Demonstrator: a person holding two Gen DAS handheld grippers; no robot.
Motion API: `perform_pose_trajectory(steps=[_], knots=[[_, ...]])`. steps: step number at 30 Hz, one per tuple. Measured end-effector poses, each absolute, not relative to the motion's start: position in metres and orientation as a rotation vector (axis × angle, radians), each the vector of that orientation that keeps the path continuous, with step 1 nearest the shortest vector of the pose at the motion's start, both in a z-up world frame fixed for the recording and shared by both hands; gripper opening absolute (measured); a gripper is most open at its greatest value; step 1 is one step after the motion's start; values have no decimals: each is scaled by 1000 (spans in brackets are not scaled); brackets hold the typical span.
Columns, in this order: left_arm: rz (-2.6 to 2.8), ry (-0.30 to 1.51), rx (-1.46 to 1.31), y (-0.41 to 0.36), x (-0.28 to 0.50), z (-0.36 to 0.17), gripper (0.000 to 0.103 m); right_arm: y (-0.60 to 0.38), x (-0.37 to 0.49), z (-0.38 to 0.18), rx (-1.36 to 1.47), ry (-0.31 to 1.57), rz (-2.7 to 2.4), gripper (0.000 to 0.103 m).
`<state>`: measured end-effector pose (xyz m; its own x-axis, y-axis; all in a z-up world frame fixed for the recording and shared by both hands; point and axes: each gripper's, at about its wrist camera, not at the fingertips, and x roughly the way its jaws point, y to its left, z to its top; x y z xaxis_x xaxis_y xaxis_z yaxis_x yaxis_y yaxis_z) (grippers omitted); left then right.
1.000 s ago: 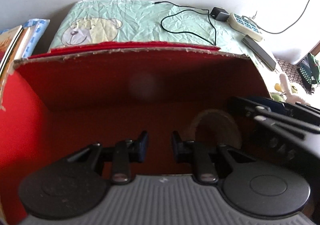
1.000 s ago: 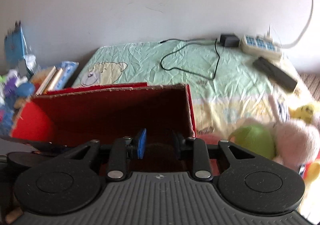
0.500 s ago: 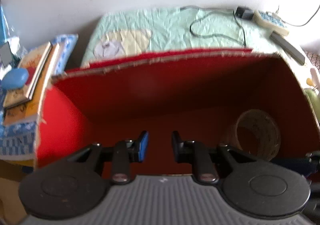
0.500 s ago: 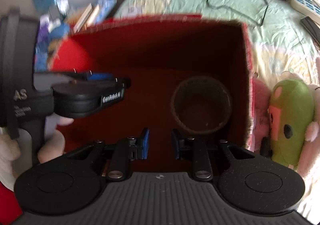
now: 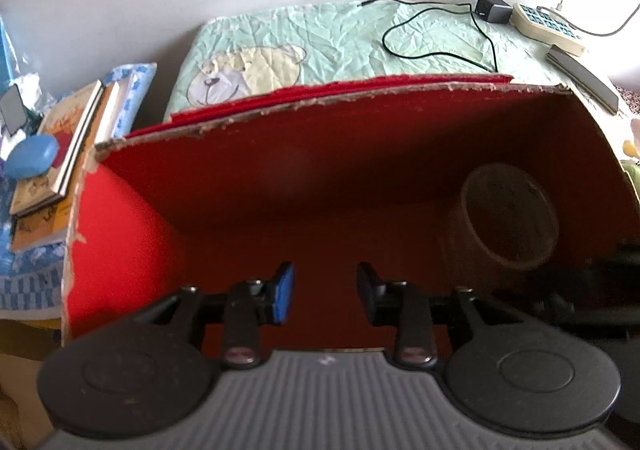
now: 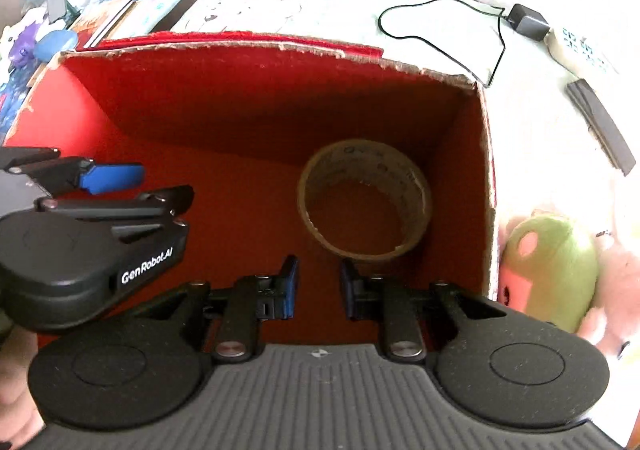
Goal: Organize objects
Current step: 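Withdraw the right gripper from the box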
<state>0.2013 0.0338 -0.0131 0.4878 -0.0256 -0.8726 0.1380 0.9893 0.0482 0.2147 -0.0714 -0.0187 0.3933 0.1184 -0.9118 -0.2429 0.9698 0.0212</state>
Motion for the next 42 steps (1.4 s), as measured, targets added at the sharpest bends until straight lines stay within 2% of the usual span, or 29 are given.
perform_pose_trajectory(steps=[3,21,28,32,39,42], knots=[[-82,1047,134,32,201,-13,39,-66,211,-23,-137,1122,220,17],[-59,1010,170,29,201,-13,39,-81,205,-23,-86,1103,207,16],[-67,1030,174,29,204,-15,51,-83,206,-24,-70,1110,232,18],[-75,1023,176,28,204,-14,62,-84,200,-21,-72,1081,227,18],[-74,1000,196,26,201,-13,63,-94,175,-10,26,985,188,22],[-76,978,210,25,198,-12,63,-100,166,-2,71,948,185,27]])
